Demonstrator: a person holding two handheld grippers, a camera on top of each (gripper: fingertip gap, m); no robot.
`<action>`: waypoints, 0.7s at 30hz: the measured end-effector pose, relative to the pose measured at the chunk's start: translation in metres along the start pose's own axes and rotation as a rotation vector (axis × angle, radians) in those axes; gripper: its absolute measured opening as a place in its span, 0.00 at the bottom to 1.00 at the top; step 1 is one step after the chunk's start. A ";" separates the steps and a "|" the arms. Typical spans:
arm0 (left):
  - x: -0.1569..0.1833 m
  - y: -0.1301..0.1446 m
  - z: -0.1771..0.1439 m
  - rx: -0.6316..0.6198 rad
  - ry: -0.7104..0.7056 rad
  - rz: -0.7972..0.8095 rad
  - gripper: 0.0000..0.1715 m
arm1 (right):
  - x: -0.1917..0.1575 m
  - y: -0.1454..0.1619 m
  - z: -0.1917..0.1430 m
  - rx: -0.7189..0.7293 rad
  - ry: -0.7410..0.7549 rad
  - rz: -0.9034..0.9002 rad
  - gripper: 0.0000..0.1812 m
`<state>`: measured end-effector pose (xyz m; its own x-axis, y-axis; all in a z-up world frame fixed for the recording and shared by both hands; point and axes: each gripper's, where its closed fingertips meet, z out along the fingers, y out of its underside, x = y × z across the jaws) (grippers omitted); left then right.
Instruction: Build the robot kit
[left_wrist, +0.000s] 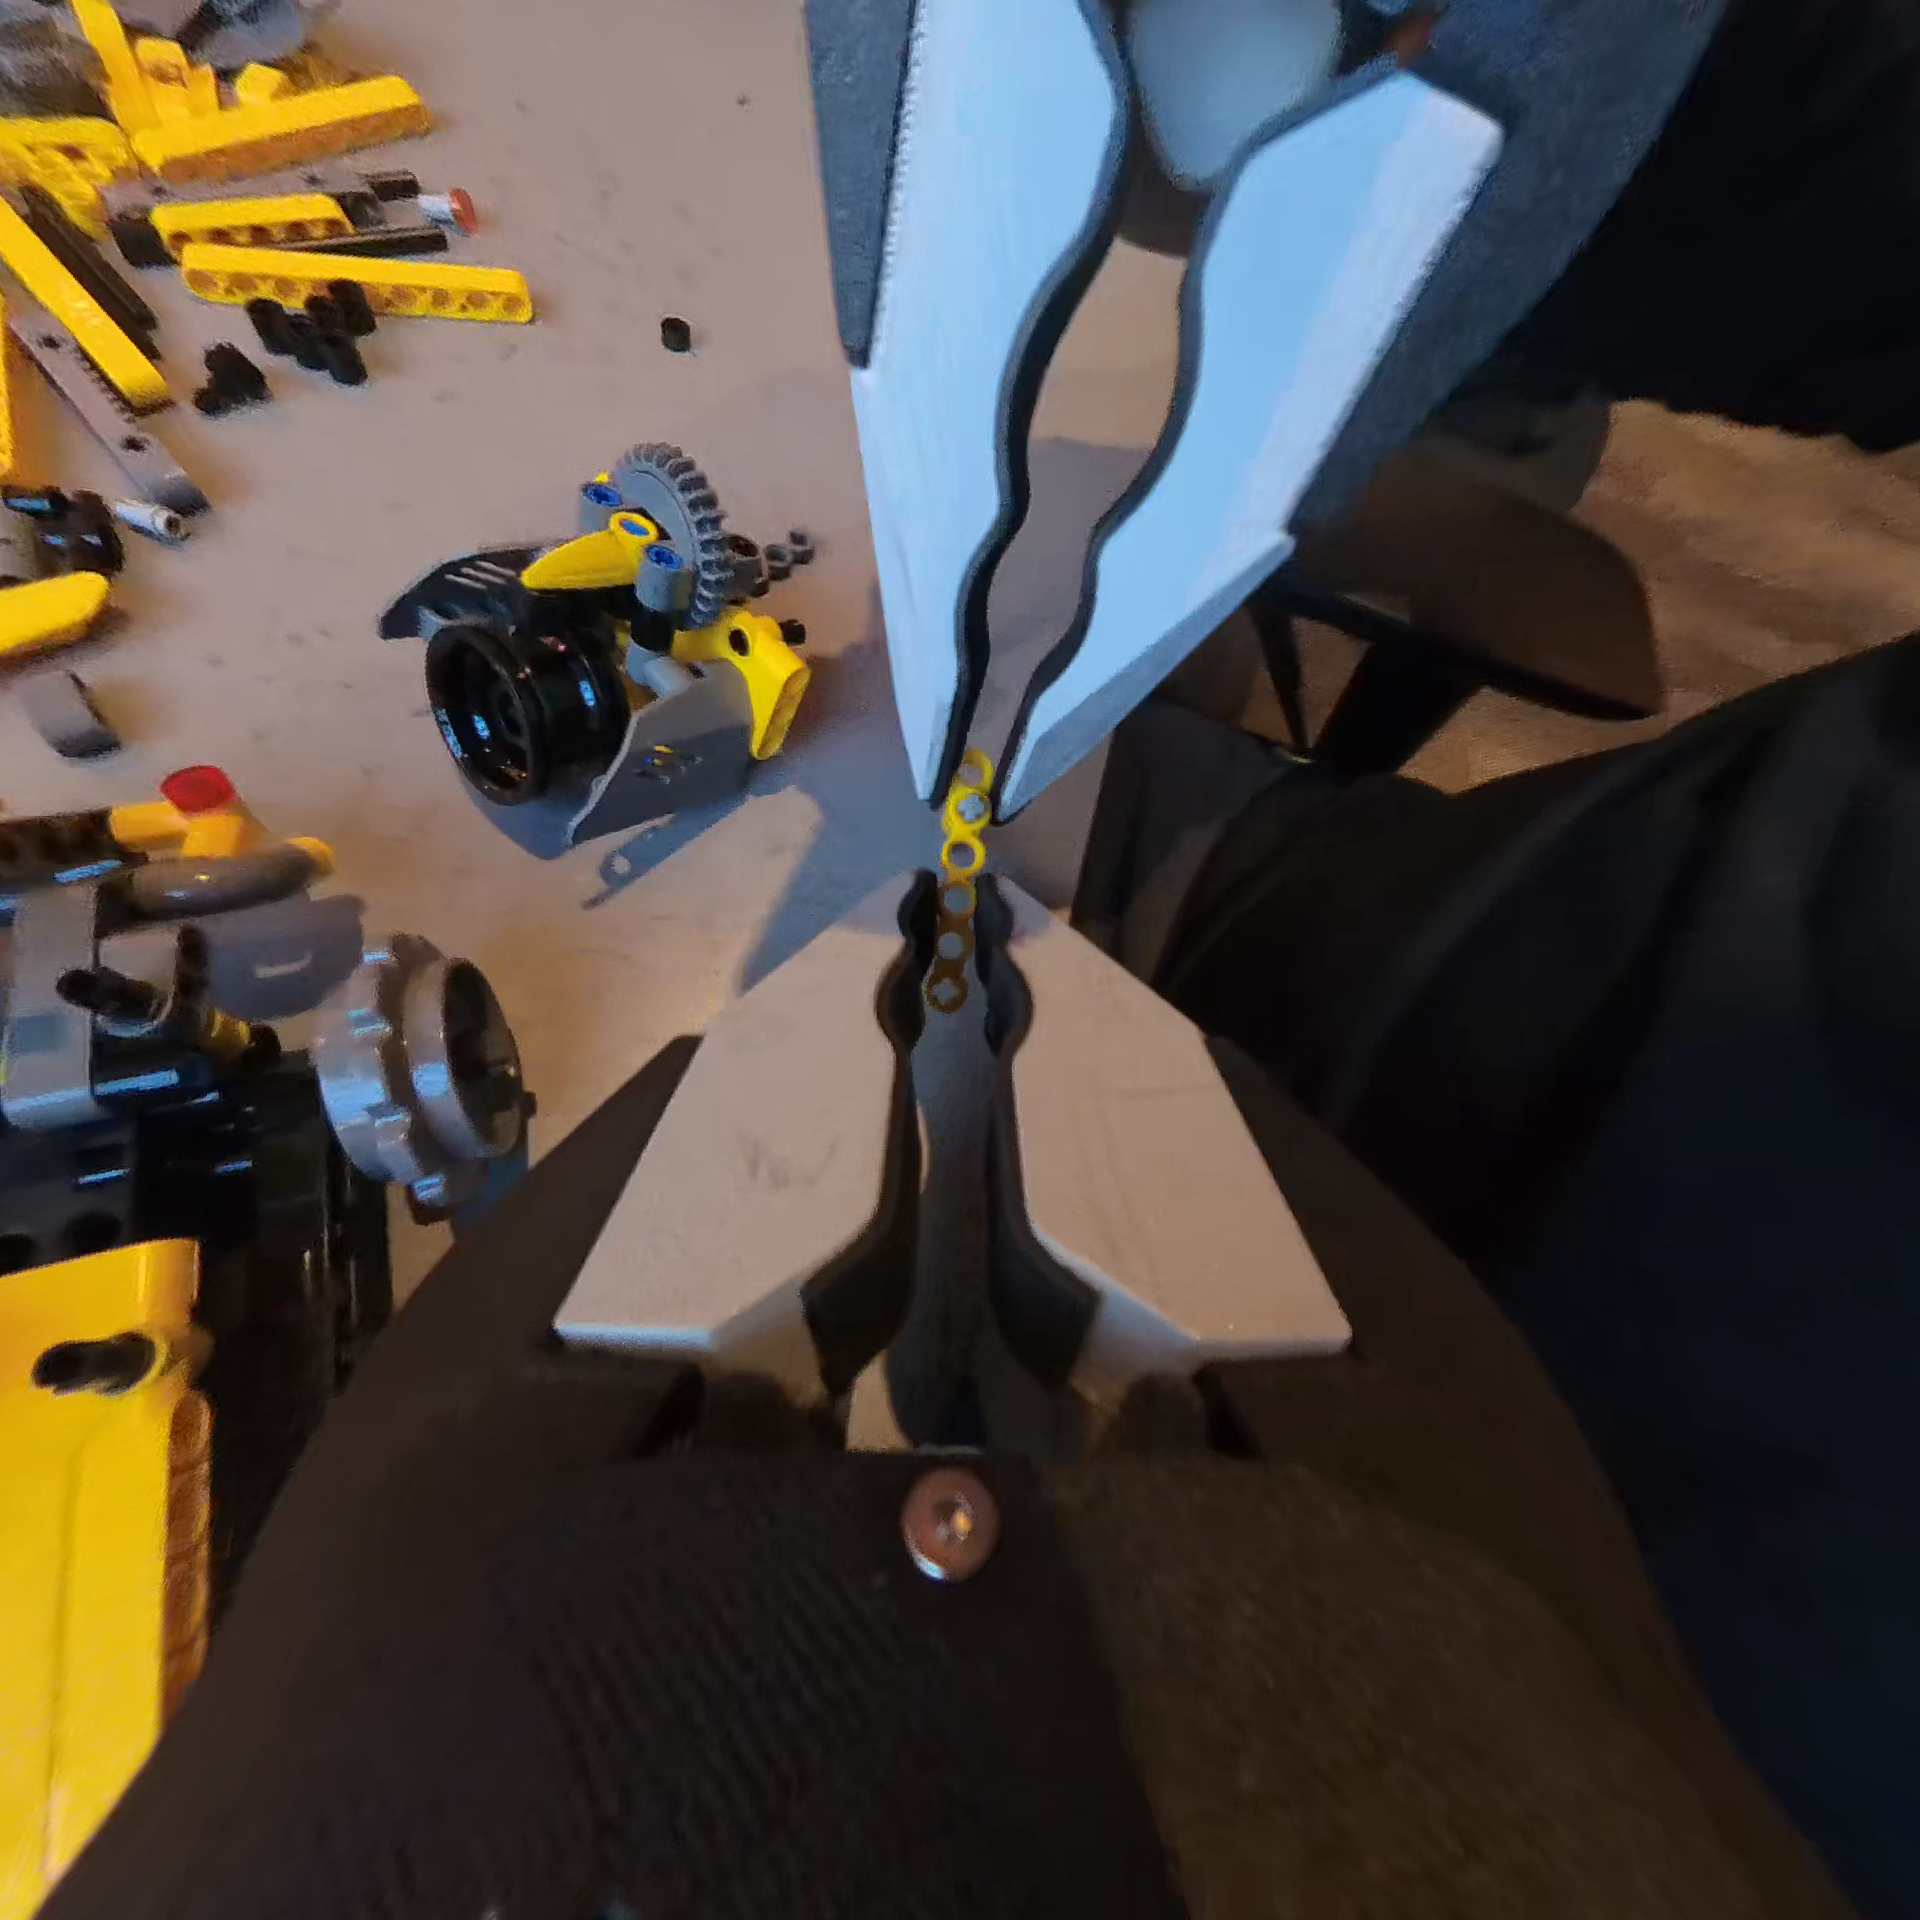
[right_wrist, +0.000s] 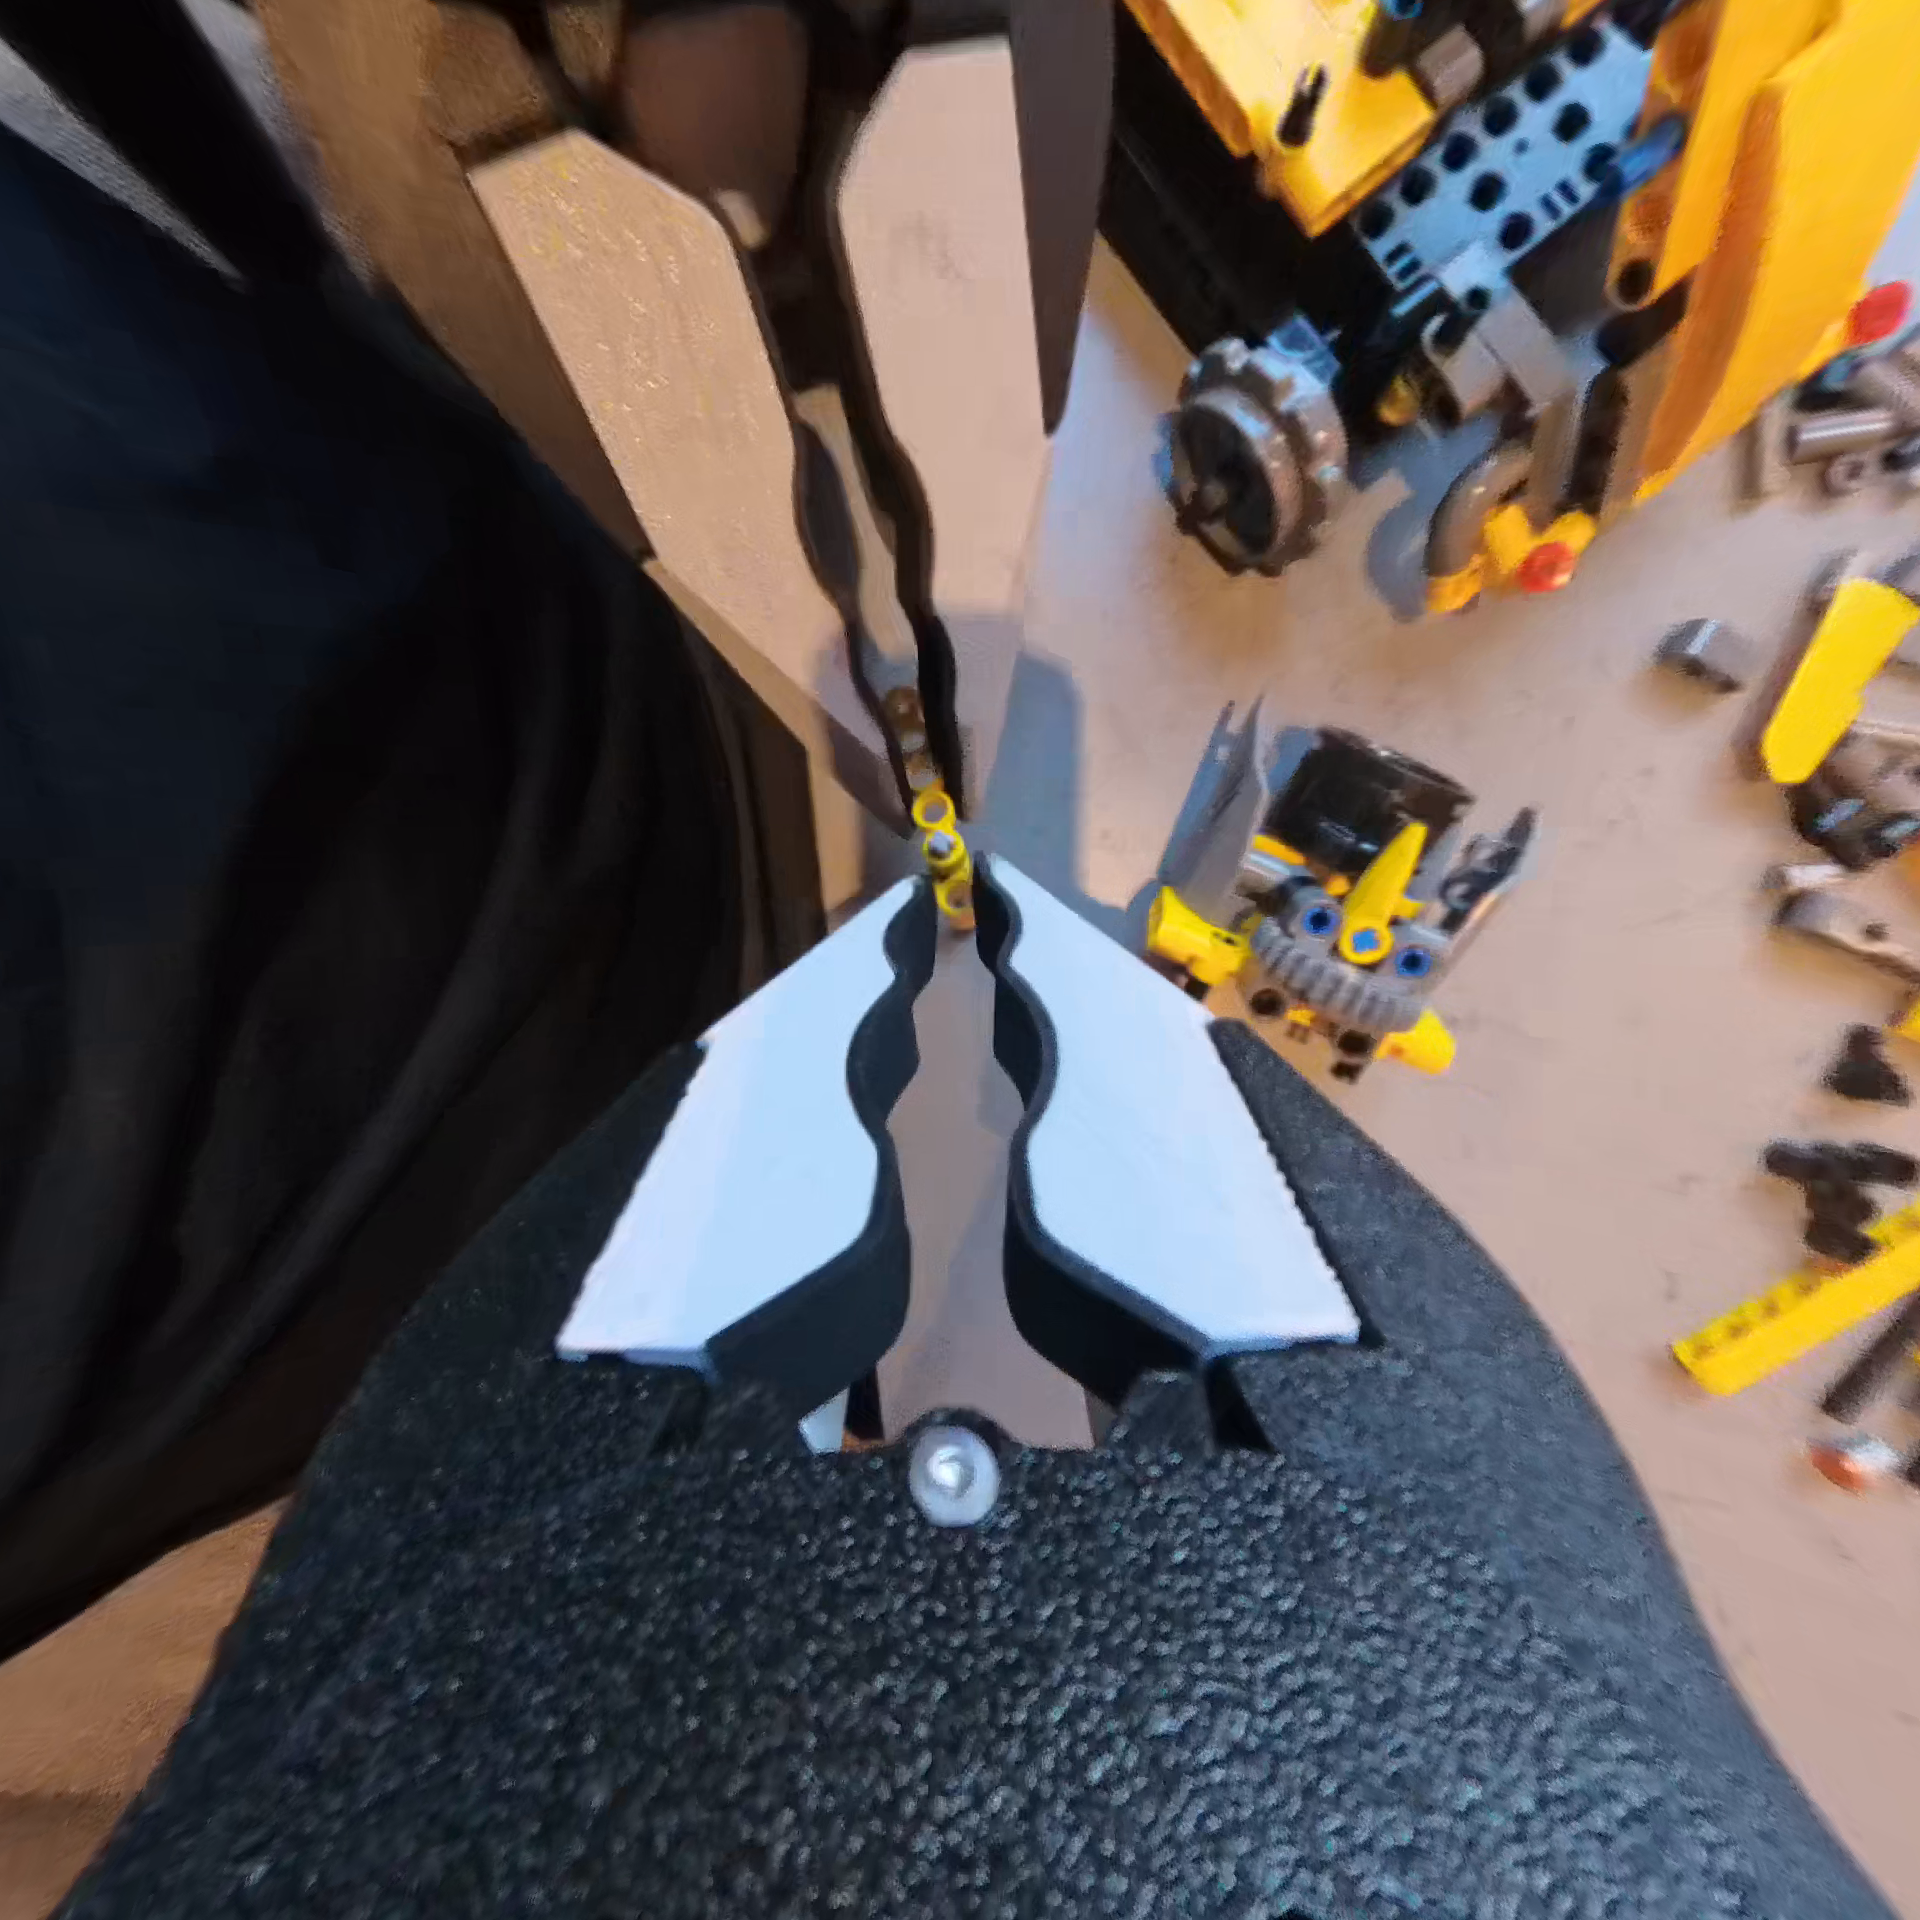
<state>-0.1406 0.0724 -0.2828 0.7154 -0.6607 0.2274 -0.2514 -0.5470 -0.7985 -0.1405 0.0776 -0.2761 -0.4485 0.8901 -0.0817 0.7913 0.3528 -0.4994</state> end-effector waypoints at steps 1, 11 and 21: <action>0.001 -0.003 -0.001 0.002 0.000 0.004 0.03 | -0.001 0.000 -0.001 -0.010 0.010 -0.015 0.04; 0.001 -0.010 -0.003 -0.004 -0.031 0.044 0.02 | 0.000 -0.001 -0.006 0.043 0.031 -0.022 0.04; 0.002 -0.009 0.000 -0.012 -0.002 0.006 0.02 | 0.000 0.003 -0.001 0.122 0.022 0.002 0.04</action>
<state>-0.1373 0.0756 -0.2753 0.7155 -0.6625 0.2216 -0.2634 -0.5497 -0.7928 -0.1377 0.0792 -0.2764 -0.4363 0.8975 -0.0648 0.7354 0.3142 -0.6004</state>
